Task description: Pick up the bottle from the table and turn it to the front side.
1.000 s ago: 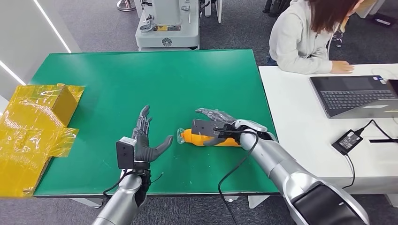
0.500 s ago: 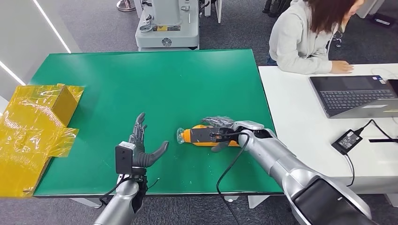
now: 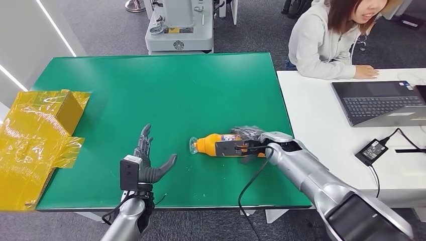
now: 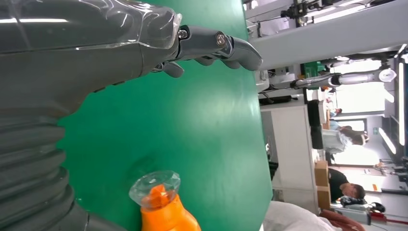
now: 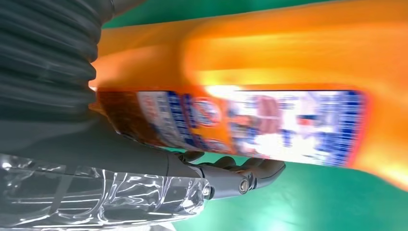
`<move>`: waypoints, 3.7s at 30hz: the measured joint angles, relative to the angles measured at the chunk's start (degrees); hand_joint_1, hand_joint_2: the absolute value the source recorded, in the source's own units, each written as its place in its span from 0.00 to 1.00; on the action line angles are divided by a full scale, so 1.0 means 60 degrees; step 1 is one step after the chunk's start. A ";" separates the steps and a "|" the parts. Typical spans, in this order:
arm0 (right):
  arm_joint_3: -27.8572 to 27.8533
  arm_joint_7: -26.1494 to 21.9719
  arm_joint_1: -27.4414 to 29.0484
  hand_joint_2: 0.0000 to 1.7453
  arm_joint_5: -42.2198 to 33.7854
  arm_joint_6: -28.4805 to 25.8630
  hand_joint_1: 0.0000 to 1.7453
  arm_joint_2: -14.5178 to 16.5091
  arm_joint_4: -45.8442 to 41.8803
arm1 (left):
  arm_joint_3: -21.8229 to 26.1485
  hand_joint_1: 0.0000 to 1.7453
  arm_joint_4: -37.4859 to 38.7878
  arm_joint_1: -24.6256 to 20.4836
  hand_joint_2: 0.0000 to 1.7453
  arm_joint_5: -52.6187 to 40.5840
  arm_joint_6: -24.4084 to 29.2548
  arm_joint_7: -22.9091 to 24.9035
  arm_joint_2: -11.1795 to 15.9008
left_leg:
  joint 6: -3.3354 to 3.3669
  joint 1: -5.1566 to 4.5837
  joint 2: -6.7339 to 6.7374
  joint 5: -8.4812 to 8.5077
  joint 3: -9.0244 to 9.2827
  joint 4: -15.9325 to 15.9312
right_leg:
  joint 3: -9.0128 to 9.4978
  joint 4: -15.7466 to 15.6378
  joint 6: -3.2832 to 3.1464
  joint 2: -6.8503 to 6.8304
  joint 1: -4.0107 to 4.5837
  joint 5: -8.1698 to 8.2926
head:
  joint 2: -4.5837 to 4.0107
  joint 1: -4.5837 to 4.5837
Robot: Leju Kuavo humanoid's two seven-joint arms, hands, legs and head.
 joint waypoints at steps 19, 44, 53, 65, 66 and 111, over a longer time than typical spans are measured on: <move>0.0059 -0.0115 0.0245 1.00 -0.0161 -0.0325 0.00 -0.0860 -0.0173 | 0.0012 0.00 -0.0180 0.0099 1.00 -0.0054 -0.0158 0.0103 0.0048 | 0.0001 0.0001 0.0002 -0.0001 0.0004 0.0003 | 0.0003 0.0000 0.0000 0.0005 0.0001 0.0000 | 0.0000 0.0000; -0.2199 -0.3153 0.3246 1.00 -0.2042 -0.2345 1.00 -0.0919 -0.1492 | 0.0232 0.00 -0.0270 0.0348 1.00 -0.0400 -0.0568 0.0004 -0.0088 | 0.0018 0.0011 0.0007 -0.0034 0.0153 -0.0007 | 0.0158 -0.0034 0.0010 0.0004 0.0014 -0.0019 | 0.0000 0.0002; -0.4330 -0.3906 0.6571 1.00 -0.4121 -0.1966 1.00 -0.0957 -0.4593 | 0.0233 0.00 -0.0455 0.0427 1.00 -0.0394 -0.0796 0.0052 -0.0087 | 0.0025 0.0008 -0.0006 -0.0051 0.0124 -0.0009 | 0.0145 -0.0038 0.0020 -0.0017 0.0012 -0.0032 | 0.0000 0.0000; -0.6382 -0.3758 0.8522 1.00 -0.3897 -0.3421 1.00 -0.0359 -0.7131 | 0.0232 0.00 -0.0420 -0.0429 1.00 0.0720 -0.4071 0.1331 -0.0196 | 0.0026 0.0003 -0.0029 -0.0050 0.0070 -0.0007 | 0.0094 -0.0036 0.0029 -0.0031 0.0006 -0.0037 | 0.0000 0.0001; -0.6453 -0.3762 0.8531 1.00 -0.3881 -0.3411 1.00 -0.0311 -0.7179 | 0.0232 0.00 -0.0395 -0.0507 1.00 0.0736 -0.4080 0.1341 -0.0202 | 0.0026 0.0003 -0.0029 -0.0050 0.0070 -0.0007 | 0.0094 -0.0036 0.0029 -0.0031 0.0006 -0.0038 | 0.0000 0.0001; -0.4426 -0.3542 0.3410 1.00 -0.2256 -0.3994 1.00 0.0635 -0.4982 | -0.1554 0.00 0.2105 -0.4963 1.00 0.3825 -0.5886 0.3283 -0.0168 | 0.0016 0.0004 -0.0001 0.0028 -0.0009 -0.0007 | 0.0009 -0.0014 0.0007 -0.0007 0.0008 0.0034 | 0.0000 0.0000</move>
